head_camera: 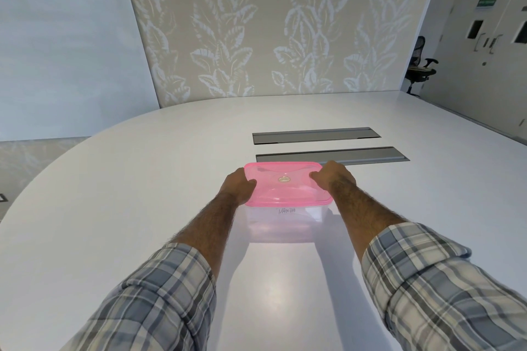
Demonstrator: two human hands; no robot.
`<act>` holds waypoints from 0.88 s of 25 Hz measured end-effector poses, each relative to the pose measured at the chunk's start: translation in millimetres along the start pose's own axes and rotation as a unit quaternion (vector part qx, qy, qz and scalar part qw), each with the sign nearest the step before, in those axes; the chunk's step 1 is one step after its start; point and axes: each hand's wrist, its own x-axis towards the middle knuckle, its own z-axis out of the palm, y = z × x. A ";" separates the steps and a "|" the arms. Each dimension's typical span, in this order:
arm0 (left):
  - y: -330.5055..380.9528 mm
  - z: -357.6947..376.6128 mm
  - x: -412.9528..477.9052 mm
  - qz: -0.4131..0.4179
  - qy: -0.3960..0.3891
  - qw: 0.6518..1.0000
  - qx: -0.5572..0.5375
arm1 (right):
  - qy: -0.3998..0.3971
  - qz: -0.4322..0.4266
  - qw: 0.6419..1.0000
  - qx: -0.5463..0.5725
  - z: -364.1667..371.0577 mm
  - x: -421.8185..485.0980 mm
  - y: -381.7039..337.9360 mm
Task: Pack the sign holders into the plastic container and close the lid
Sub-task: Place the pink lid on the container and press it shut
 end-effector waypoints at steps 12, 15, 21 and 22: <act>3.0 0.1 21.0 -0.054 0.046 0.995 0.067 | 0.006 -0.044 0.998 0.047 12.0 30.9 -1.5; 4.0 -0.6 31.9 -0.069 0.059 0.995 0.048 | 0.018 -0.041 0.996 0.073 14.8 44.4 -2.4; 3.9 0.2 49.1 -0.101 0.054 0.993 0.016 | 0.022 -0.011 0.992 0.126 19.7 69.8 -6.1; 3.7 0.5 52.1 -0.105 0.054 0.993 0.010 | 0.021 -0.004 0.990 0.140 20.6 73.3 -6.0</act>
